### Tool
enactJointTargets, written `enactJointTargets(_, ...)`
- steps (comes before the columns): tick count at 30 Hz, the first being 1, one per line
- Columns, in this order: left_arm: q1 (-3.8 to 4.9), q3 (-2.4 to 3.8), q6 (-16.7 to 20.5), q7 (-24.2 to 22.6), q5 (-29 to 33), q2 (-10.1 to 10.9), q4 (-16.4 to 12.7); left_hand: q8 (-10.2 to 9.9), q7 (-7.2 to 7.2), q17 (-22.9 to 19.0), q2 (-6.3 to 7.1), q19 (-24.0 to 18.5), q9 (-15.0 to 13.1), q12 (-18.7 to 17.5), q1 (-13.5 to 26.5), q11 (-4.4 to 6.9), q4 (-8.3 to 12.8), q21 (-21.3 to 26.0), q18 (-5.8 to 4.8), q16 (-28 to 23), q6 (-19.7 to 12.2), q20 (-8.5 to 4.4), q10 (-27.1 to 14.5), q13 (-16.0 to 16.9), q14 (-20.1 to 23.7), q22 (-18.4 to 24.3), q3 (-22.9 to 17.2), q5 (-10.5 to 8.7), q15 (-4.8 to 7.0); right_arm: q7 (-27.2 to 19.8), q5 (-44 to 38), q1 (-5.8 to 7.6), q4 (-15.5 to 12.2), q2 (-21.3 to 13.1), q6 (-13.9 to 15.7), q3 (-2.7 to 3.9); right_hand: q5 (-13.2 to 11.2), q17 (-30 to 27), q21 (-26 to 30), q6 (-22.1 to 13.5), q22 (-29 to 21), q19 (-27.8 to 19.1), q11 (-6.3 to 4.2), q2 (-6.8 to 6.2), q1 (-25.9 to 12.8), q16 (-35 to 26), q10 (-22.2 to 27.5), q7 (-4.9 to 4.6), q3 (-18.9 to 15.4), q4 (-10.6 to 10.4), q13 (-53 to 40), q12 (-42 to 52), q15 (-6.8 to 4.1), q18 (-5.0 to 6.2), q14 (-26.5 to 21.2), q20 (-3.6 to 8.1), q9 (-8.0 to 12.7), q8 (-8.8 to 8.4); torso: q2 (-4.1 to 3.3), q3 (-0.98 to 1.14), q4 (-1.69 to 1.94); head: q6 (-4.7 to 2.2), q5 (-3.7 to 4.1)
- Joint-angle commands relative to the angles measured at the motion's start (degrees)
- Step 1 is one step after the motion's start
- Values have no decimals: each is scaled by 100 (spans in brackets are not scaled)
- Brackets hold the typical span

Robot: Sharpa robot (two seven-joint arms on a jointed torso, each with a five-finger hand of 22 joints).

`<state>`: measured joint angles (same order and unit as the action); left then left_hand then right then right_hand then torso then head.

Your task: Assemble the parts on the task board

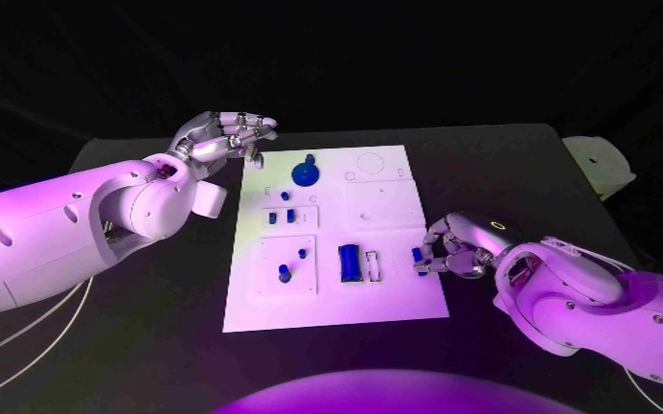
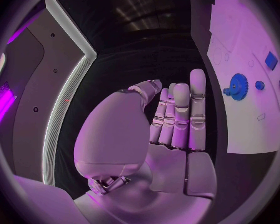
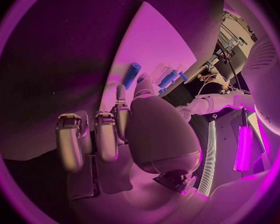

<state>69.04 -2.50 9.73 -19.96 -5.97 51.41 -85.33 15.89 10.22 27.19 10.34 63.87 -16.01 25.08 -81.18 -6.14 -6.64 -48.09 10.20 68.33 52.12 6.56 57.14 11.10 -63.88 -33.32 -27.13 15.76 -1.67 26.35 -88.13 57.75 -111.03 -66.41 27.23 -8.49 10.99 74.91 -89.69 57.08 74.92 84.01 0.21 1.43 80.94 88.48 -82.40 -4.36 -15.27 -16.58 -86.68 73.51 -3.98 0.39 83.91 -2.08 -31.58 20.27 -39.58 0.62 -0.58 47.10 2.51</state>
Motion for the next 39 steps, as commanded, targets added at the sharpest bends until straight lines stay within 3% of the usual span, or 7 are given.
enactJointTargets(1,1,3,-67,-77,25,-1,-13,14,6,-5,-5,-13,-6,38,59,-7,-11,39,38,12,-37,11,-44,5,36,5,-10,-12,-10,188,-206,-24,26,40,-136,-3,34,1194,-31,53,1508,599,-32,309,242,18,-52,4,-7,-14,707,-533,14,-39,542,-14,-5,-21,-9,2,1,12,-12)
enactJointTargets(14,2,3,-81,-54,25,14,-26,21,5,-10,-3,-10,-10,52,67,-6,-14,42,38,17,-38,11,-48,8,35,8,-9,-12,-10,310,-474,-136,153,227,-369,-3,-164,1222,-31,142,1508,599,-95,491,726,28,-66,72,269,49,701,-525,-41,-39,547,34,17,-142,-2,-4,-2,57,-41)
enactJointTargets(24,2,3,-93,-24,25,26,-33,23,6,-13,-2,-9,-12,57,80,-8,-22,46,37,19,-42,12,-55,8,35,10,-6,-13,-11,386,-1176,-211,188,339,-712,-3,-170,1276,-31,285,1508,599,-149,283,1553,50,-87,134,933,186,663,-463,-88,-39,558,85,-6,-205,1,-7,-5,85,-43)
enactJointTargets(28,2,3,-93,-16,25,32,-36,23,5,-14,-1,-8,-12,58,79,-7,-21,46,37,20,-43,12,-56,8,36,11,-7,-12,-11,406,-1350,-219,175,349,-751,-3,129,1287,-31,264,1508,599,-117,98,1640,53,-94,88,1301,141,662,-462,-68,-39,560,74,-78,-190,0,-9,-9,86,-43)
enactJointTargets(33,2,3,-93,-8,25,39,-42,23,5,-14,-1,-8,-12,58,79,-7,-21,46,37,20,-43,12,-56,8,36,11,-7,-12,-11,420,-1360,-224,131,349,-609,-3,320,1300,-31,196,1508,599,-120,-138,1280,58,-135,74,2198,-3,642,-426,-54,-39,563,58,-217,-164,0,-5,-13,83,-49)
enactJointTargets(35,2,3,-94,-6,25,40,-42,23,4,-15,1,-8,-12,60,72,-6,-16,47,38,20,-46,12,-60,8,36,11,-9,-11,-10,418,-1291,-224,95,344,-518,-2,314,1310,-31,210,1508,599,-127,-596,746,61,-159,71,3420,40,612,-392,-48,-39,565,67,-328,-137,3,-4,-11,84,-54)
enactJointTargets(39,2,3,-94,2,25,42,-41,23,3,-16,0,-7,-13,61,68,-5,-13,48,38,21,-48,12,-62,8,37,12,-12,-10,-10,413,-1069,-220,-4,322,-368,5,291,1317,-31,224,1508,599,-129,-918,175,62,-194,76,4572,199,579,-343,-55,-39,567,54,-482,-62,4,-7,-4,90,-63)
